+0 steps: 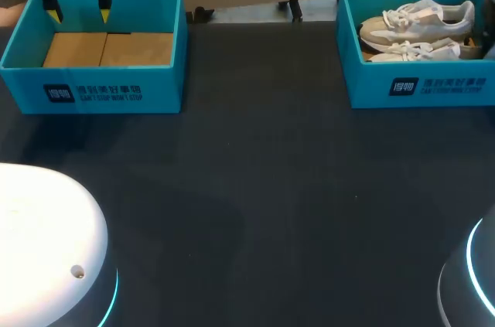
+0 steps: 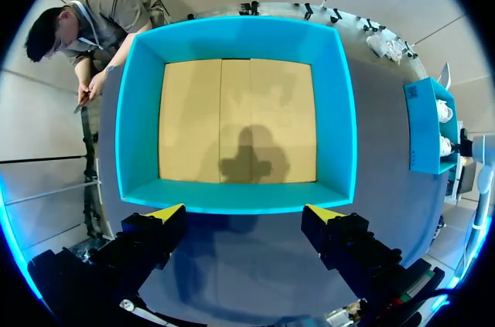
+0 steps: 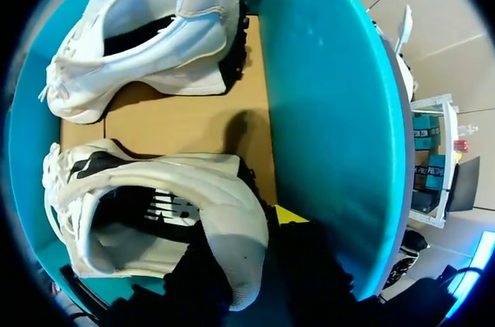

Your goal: Take the shoe out of the shoebox, open the shoe tongue, remove and reinsert the insole, then place the shoe into the shoebox

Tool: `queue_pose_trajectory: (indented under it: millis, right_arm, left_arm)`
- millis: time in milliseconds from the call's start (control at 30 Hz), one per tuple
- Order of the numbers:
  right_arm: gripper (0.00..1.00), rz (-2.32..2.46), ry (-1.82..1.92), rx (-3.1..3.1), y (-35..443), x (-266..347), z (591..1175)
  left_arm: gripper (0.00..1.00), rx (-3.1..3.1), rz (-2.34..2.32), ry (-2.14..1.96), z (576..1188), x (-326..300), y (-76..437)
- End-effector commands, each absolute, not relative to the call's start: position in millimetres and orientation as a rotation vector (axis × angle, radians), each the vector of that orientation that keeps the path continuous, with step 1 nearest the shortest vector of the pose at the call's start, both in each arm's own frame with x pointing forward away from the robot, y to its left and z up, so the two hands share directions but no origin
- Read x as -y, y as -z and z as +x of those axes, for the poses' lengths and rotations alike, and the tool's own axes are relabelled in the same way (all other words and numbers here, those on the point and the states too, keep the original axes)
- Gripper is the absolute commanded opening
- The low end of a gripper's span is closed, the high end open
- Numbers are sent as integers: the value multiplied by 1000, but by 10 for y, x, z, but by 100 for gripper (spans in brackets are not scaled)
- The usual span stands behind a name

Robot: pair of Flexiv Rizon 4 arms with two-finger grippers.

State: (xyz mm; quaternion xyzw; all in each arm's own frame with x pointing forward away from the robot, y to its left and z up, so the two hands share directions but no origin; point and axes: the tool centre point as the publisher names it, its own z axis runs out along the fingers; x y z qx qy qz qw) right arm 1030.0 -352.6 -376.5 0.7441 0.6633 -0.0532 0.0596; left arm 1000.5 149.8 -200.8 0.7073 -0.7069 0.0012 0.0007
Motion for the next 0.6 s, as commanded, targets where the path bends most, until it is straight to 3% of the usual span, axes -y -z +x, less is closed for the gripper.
queue_pose_trajectory:
  millis: [33, 600]
  right_arm:
    - [0, 2256, 177, -2011, 3873, 3459, 10385]
    - [0, 2233, 214, -1973, 3529, 3496, 10358]
  left_arm:
    - [100, 2220, 2221, -3, 10002, -1498, 2005]
    - [100, 2220, 2221, -3, 10002, -1498, 2005]
